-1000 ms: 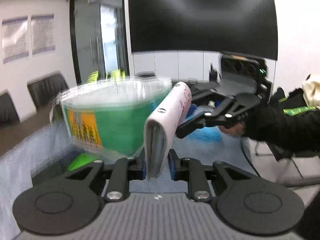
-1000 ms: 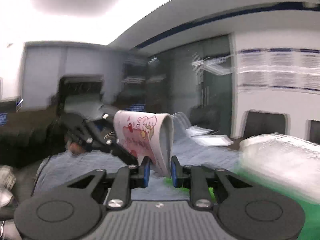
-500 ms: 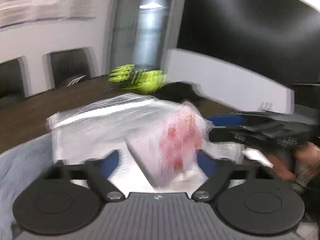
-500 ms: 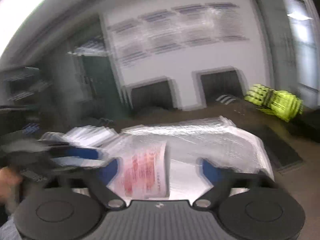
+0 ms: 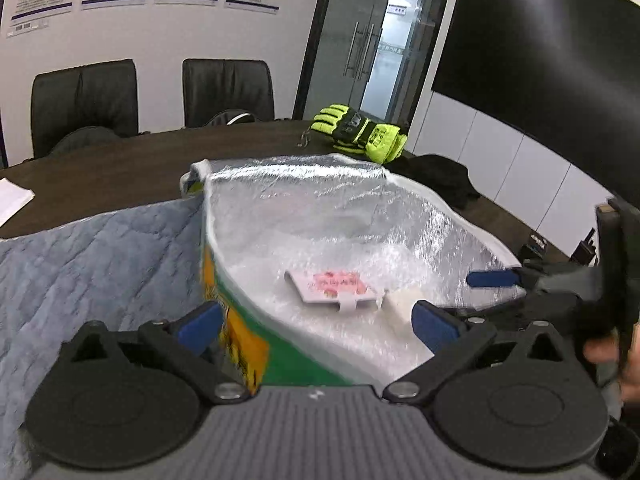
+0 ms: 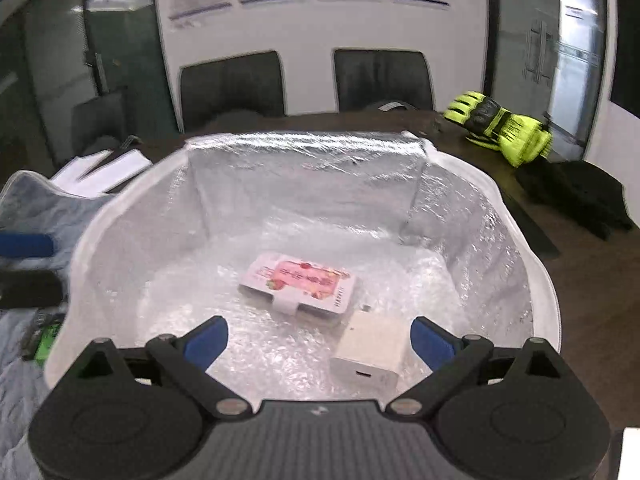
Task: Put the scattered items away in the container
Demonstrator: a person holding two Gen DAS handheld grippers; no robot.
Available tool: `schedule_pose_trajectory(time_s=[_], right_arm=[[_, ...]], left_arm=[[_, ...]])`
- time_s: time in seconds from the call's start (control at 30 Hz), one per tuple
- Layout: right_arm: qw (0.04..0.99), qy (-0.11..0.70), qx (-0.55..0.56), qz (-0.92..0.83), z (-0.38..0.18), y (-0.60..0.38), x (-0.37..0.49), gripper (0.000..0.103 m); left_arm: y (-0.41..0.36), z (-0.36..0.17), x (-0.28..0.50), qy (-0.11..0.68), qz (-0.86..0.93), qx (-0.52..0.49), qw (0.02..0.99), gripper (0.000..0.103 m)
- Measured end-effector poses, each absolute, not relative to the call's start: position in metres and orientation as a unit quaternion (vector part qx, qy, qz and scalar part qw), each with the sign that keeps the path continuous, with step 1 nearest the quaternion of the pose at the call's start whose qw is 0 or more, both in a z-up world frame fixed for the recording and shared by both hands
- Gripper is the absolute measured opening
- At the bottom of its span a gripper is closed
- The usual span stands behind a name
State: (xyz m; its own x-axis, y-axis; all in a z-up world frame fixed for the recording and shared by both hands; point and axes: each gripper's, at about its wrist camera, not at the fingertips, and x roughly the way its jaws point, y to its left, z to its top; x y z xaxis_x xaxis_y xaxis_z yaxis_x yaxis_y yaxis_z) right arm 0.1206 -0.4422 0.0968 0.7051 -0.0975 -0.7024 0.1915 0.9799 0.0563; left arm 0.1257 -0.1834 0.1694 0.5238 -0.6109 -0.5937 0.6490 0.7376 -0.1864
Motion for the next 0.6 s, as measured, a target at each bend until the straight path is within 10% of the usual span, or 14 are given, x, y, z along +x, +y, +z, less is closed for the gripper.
schedule_pose_trajectory(time_s=[0.6], right_arm=[[0.813,0.560,-0.007,-0.160,0.095,-0.453,0.136,0.098]], left_arm=[[-0.243,0.173,0.154,0.435,-0.307,0.054,0.845,0.103]])
